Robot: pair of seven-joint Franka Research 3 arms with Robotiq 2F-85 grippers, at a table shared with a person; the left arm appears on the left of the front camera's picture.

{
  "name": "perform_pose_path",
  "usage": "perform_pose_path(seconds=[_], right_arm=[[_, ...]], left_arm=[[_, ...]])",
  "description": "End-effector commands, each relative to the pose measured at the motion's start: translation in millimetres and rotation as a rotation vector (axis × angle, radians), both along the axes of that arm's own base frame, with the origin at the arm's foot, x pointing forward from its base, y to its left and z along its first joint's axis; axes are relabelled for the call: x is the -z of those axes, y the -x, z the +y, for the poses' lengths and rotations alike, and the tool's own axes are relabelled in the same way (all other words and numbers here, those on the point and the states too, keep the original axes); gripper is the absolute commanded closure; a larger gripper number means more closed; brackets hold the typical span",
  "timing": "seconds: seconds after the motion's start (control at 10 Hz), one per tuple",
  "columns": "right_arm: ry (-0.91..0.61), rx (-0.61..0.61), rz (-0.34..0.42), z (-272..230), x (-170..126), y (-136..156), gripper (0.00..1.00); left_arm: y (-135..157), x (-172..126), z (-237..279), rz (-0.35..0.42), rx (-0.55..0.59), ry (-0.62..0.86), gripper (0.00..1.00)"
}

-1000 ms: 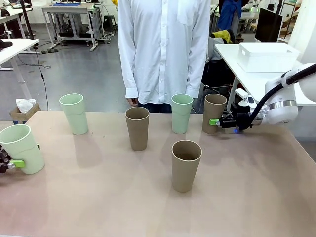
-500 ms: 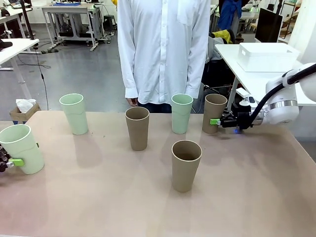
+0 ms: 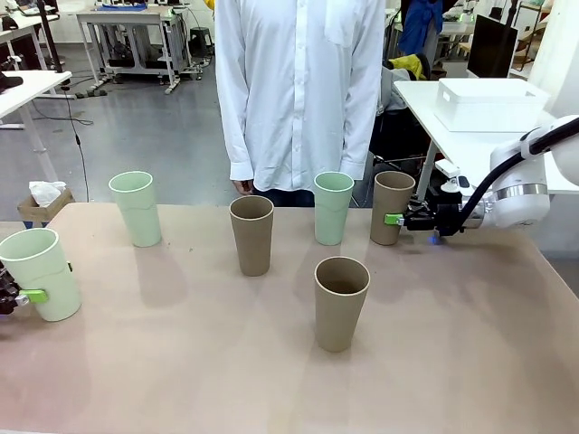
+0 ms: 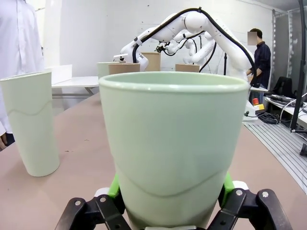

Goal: Stack the cups and store them in the basket.
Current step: Pick up two Reusable plastic cups , one in each hand.

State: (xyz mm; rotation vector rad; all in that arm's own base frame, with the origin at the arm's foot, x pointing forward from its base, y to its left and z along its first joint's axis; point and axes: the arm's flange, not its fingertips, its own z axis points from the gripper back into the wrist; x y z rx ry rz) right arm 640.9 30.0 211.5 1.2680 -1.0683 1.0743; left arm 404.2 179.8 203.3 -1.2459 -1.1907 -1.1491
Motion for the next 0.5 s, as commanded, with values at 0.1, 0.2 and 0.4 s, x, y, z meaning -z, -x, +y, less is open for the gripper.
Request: perform_pose_path(seconds=[0.1,0.2,0.4], right_arm=[[-0.033,0.005,-0.005,0.5,-2.5,0.1,0.26],[-0.031,0.003,-0.005,0.1,-2.2,0.4,0.60],[-0.003,-0.002,0.001,0.0,0.5,0.4,0.46]], left_arm=[[13.6,4.9,-1.7,-0.043,0.018,0.002,0.24],[13.1,4.8,-2.1,-0.044,0.017,0.007,0.56],[1.5,-0.2,1.1,-0.003,0.005,0.001,0.43]])
